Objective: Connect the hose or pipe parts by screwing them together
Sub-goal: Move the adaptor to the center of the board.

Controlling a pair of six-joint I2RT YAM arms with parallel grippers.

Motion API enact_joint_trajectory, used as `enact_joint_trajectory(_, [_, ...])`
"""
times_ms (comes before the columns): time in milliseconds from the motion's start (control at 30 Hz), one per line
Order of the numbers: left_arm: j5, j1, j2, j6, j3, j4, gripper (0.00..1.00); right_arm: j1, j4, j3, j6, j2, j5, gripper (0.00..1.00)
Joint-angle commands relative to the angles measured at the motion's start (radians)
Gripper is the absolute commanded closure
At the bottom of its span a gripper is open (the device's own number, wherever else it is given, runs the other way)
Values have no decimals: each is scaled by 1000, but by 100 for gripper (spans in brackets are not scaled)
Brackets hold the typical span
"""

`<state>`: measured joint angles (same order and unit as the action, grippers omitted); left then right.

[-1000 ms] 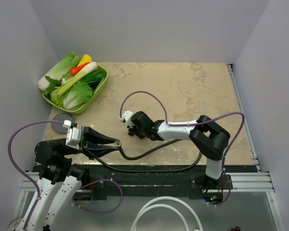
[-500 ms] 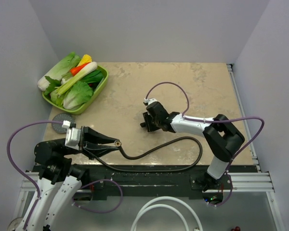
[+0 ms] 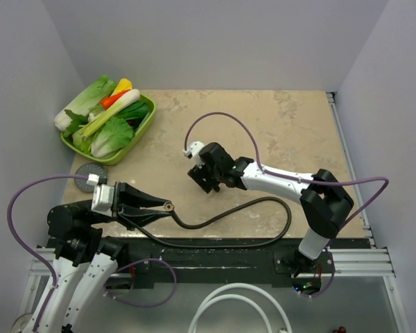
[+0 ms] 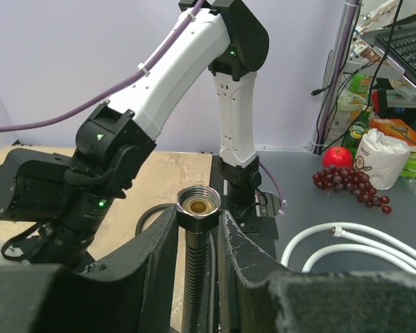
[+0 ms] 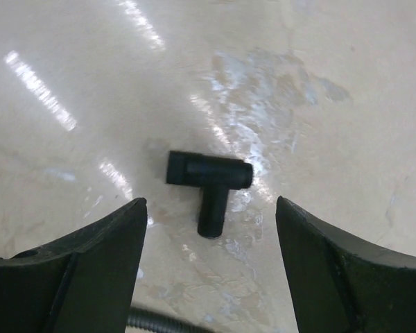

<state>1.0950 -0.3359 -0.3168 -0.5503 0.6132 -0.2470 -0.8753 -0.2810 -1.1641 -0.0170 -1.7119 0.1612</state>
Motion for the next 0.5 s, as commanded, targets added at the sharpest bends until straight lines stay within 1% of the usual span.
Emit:
enact_joint_trajectory(0, [-15, 5, -8, -28, 40, -34, 100, -31, -55, -28, -478, 67, -126, 23])
enact_joint_trajectory(100, [-18, 5, -11, -22, 46, -26, 100, -47, -86, -20, -592, 61, -146, 22])
enact_joint_trajectory(200, [-17, 5, -15, -14, 56, -15, 100, -47, -89, -28, -652, 34, -117, 20])
enact_joint_trajectory(467, [-18, 5, -13, -5, 60, -3, 100, -48, -121, -77, -764, -84, -140, 21])
